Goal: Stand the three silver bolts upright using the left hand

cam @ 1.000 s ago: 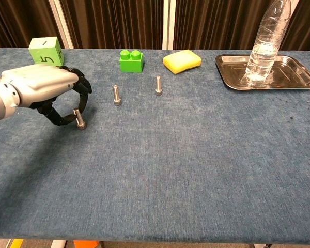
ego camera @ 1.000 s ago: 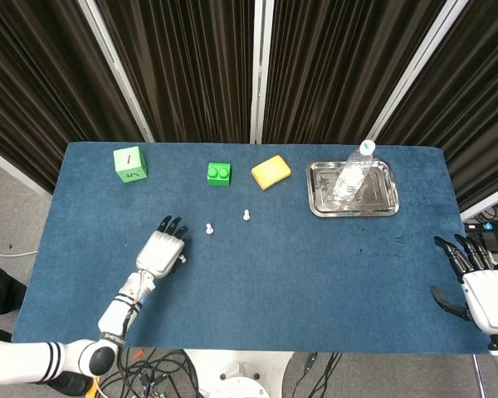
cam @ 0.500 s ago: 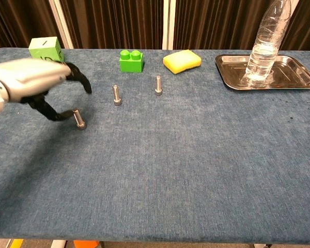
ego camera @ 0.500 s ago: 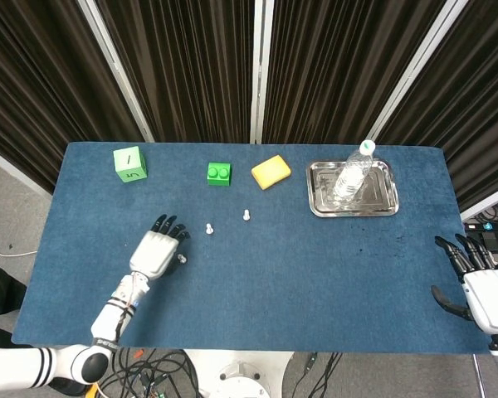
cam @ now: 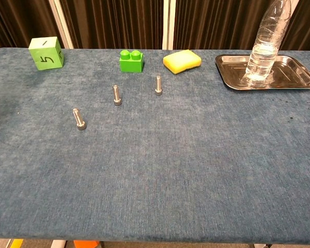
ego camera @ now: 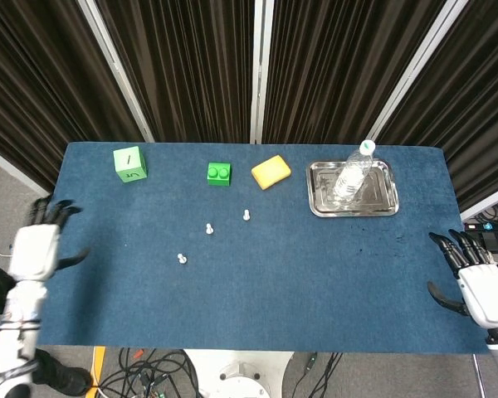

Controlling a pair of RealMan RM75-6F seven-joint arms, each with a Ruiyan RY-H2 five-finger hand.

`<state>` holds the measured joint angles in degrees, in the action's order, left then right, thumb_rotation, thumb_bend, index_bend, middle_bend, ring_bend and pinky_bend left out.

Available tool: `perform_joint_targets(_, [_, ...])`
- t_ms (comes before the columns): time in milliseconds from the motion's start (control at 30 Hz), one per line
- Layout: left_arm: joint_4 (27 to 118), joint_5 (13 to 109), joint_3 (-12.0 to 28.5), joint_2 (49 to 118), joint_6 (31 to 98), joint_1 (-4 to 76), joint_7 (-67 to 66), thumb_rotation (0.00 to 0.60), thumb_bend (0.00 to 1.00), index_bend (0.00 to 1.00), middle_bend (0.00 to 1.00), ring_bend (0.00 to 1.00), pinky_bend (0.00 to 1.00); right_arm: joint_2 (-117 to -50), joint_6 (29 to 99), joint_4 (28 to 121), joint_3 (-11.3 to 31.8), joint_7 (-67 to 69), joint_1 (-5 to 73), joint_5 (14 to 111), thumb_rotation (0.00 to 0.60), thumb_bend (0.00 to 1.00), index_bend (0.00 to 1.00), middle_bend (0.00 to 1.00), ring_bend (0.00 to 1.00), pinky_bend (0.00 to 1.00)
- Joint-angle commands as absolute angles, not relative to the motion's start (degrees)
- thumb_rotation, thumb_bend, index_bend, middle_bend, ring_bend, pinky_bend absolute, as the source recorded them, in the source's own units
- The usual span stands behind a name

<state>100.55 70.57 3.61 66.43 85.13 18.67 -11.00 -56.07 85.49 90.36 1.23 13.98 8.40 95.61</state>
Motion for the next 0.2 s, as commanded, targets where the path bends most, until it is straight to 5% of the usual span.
perform_joint_targets(33, [99.62, 73.2, -0.44, 63.64, 88.41, 13.13, -8.01, 0.6, 0.16, 0.25, 0.16, 0.0, 0.0, -56.4, 85.52, 90.17, 1.23, 13.9, 8.45, 95.58, 0.6, 0.26, 0.05, 0.13, 0.0, 0.0])
perform_joint_targets(200, [98.67, 76.36, -2.95, 64.3, 92.95, 7.78, -6.35, 0.6, 0.16, 0.25, 0.16, 0.0, 0.0, -57.37, 85.64, 89.72, 1.17, 13.97, 8.47, 95.56, 0.6, 0.26, 0.05, 0.13, 0.0, 0.0])
